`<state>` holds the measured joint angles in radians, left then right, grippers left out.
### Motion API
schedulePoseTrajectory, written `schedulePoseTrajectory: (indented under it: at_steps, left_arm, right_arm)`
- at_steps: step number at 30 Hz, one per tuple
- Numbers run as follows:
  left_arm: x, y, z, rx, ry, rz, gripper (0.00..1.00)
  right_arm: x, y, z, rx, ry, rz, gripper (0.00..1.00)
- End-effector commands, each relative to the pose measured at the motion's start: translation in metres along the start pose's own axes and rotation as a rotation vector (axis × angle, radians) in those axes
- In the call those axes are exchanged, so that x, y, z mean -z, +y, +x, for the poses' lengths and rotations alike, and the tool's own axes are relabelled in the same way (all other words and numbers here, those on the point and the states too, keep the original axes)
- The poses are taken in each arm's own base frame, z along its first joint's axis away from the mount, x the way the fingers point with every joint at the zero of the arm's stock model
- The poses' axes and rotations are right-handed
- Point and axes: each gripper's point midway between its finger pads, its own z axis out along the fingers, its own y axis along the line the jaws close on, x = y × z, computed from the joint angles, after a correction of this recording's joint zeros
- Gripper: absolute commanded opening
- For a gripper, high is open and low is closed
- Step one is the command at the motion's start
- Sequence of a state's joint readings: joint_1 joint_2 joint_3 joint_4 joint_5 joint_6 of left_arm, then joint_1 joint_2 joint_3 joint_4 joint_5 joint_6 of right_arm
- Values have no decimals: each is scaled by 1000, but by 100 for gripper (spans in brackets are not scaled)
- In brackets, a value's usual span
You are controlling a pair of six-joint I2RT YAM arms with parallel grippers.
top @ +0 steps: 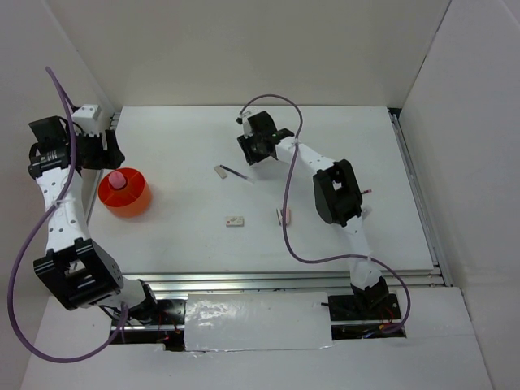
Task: Sort the stationery into containers
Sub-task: Pick up the pen from the center of the board.
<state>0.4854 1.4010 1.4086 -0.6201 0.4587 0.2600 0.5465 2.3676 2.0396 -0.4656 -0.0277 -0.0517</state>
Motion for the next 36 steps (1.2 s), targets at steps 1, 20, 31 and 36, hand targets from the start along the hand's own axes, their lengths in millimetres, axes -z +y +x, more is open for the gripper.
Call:
schedulePoseTrajectory:
  at_steps: [1,20,31,36]
  left_arm:
    - [9,-15,-12,-60,-64,61,81]
    - [18,-24,-19,-105,-87,92,81]
    - [23,-28,-25,-98,-104,106,81]
    - [33,-35,-36,-134,-144,123,81]
  right_arm:
    - [27,40,-4,126,-14,-176,47]
    - [-7,70,38,318,168,-190,46]
    - [-8,57,51,374,237,-165,35]
    - [5,65,82,420,346,-250,22]
